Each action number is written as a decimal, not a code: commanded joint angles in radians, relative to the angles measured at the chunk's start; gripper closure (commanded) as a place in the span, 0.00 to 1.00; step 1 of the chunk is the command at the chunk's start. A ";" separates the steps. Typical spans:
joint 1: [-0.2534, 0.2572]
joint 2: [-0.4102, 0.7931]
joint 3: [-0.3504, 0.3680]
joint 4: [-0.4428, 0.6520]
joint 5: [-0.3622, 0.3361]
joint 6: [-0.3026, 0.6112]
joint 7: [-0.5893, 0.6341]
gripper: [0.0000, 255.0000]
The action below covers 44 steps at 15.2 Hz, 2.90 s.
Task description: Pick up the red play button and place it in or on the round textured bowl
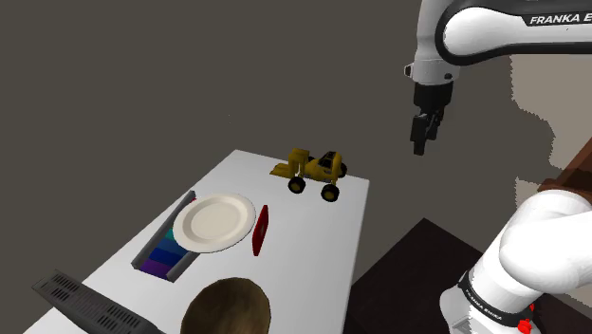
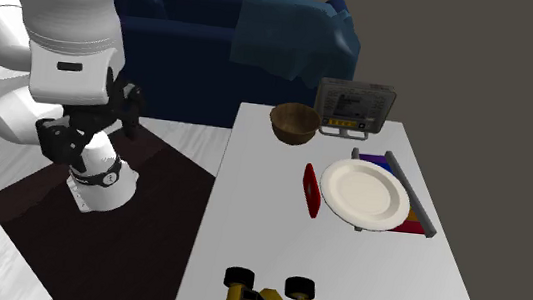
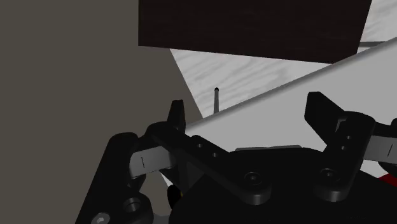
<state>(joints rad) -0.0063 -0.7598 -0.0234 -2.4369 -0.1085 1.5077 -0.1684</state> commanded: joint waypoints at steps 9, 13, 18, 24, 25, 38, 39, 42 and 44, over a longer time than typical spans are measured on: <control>0.018 0.064 0.175 -0.064 0.179 0.143 0.345 0.00; 0.021 0.143 0.264 -0.058 0.252 0.235 0.510 0.00; 0.014 0.280 0.370 -0.013 0.309 0.359 0.714 0.00; -0.013 0.488 0.485 0.091 0.306 0.501 0.968 0.00; -0.017 0.526 0.501 0.114 0.297 0.523 1.013 0.00; 0.037 1.050 0.540 0.513 0.016 0.670 1.586 0.00; 0.041 1.057 0.537 0.507 0.012 0.681 1.588 0.00; 0.047 1.079 0.532 0.493 -0.002 0.715 1.597 0.00; 0.051 1.094 0.528 0.484 -0.012 0.738 1.604 0.00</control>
<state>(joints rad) 0.0418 0.3236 0.5069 -1.9498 -0.1133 2.2322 1.4306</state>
